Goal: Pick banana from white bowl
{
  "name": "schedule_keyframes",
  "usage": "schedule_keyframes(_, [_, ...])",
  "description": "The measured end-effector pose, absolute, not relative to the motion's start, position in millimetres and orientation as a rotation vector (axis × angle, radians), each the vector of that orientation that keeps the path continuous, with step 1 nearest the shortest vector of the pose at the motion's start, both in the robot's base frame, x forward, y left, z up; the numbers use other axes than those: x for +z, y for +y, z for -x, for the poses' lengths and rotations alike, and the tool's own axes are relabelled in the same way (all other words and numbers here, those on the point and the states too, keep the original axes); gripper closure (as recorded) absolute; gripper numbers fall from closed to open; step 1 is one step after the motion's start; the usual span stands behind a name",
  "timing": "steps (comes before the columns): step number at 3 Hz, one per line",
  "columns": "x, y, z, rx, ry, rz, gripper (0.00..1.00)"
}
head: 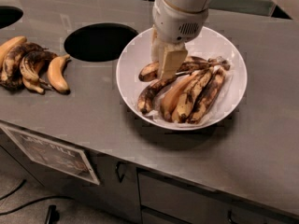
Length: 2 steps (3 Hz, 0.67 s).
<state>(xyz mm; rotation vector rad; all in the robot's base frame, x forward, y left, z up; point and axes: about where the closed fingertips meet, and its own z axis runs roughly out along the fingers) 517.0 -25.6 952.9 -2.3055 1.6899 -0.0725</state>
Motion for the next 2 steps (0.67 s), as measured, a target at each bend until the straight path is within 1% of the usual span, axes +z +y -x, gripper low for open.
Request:
schedule_keyframes(1, [966.3, -19.9, -516.0, -0.124, 1.663, 2.307, 1.00])
schedule_keyframes(2, [966.3, -19.8, -516.0, -0.125, 1.663, 2.307, 1.00])
